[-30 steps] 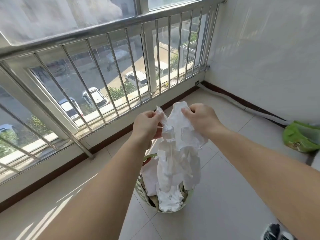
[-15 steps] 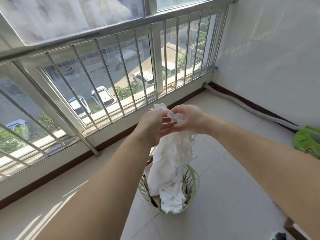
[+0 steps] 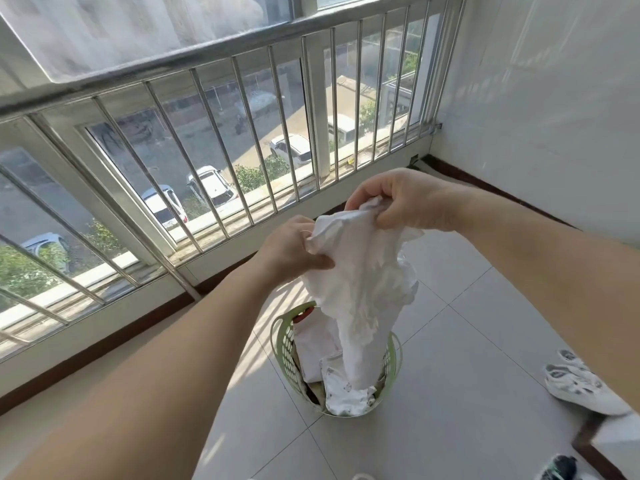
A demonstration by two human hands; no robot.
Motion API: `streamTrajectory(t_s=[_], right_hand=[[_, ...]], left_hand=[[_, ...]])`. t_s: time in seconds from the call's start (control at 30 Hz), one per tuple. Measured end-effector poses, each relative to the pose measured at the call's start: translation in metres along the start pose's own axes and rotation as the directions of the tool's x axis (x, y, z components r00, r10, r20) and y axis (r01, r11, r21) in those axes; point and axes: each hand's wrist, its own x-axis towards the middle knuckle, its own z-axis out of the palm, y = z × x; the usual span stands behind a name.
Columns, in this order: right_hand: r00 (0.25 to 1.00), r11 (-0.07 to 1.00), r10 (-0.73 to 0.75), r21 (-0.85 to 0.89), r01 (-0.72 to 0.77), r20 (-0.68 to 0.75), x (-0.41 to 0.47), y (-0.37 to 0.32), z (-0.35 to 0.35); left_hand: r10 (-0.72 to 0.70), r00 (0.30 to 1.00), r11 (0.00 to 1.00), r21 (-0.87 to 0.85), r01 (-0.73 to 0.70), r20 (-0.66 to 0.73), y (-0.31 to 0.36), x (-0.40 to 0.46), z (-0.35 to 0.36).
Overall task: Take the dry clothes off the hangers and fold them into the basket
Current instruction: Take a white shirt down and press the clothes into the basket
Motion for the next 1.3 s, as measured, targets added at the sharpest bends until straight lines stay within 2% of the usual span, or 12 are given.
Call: streamTrajectory(t_s=[0.07,0.13,0.2,0.27,0.4,0.53,0.73,0.87,1.0,1.1,1.2,1.3], right_hand=[[0.999,0.977,0.046,-0.211,-0.039,0.027,-0.001,0.004,-0.004],[0.997,0.901,0.054,-0.428,-0.074,-0.057,0.002,0.012,-0.006],[0.988,0.865,0.026,-0.491,-0.099,-0.154,0.003,0.017,-0.006],[0.988,0.818,0.05,-0.562,-0.123,-0.143,0.003,0.021,-0.003],[0.974,0.81,0.064,-0.559,-0.177,-0.215,0.009,0.033,-0.002],[0.977,0.828,0.097,-0.529,-0.185,-0.19,0.016,0.045,0.007],[0.953,0.762,-0.048,-0.629,-0.158,-0.298,0.041,0.068,0.023],[0.92,0.724,-0.146,-0.674,-0.151,-0.363,0.053,0.088,0.036],[0.944,0.707,-0.147,-0.699,-0.109,-0.296,0.054,0.112,0.061],[0.983,0.705,-0.036,-0.702,-0.103,-0.181,0.047,0.133,0.091],[0.994,0.697,0.097,-0.71,-0.099,-0.043,0.042,0.165,0.134],[0.972,0.693,0.214,-0.716,-0.085,0.091,0.034,0.197,0.179]], left_hand=[[0.002,0.999,0.999,-0.041,0.0,0.042,0.002,0.003,0.002],[0.065,0.998,0.998,0.014,-0.065,0.009,0.005,0.01,0.003],[0.144,0.989,0.986,0.091,-0.14,-0.044,0.008,0.018,0.006],[0.199,0.98,0.965,0.175,-0.193,-0.015,0.012,0.025,0.009],[0.235,0.972,0.949,0.219,-0.225,-0.019,0.009,0.034,0.014],[0.228,0.974,0.937,0.269,-0.223,0.013,-0.003,0.043,0.023],[0.212,0.971,0.94,0.295,-0.172,-0.111,-0.023,0.066,0.039],[0.253,0.952,0.938,0.284,-0.197,-0.174,-0.036,0.079,0.055],[0.234,0.962,0.947,0.259,-0.193,-0.139,-0.062,0.078,0.086],[0.181,0.982,0.959,0.232,-0.165,-0.048,-0.089,0.069,0.121],[0.101,0.991,0.962,0.245,-0.119,0.087,-0.125,0.054,0.164],[0.024,0.966,0.975,0.207,-0.079,0.258,-0.161,0.034,0.208]])
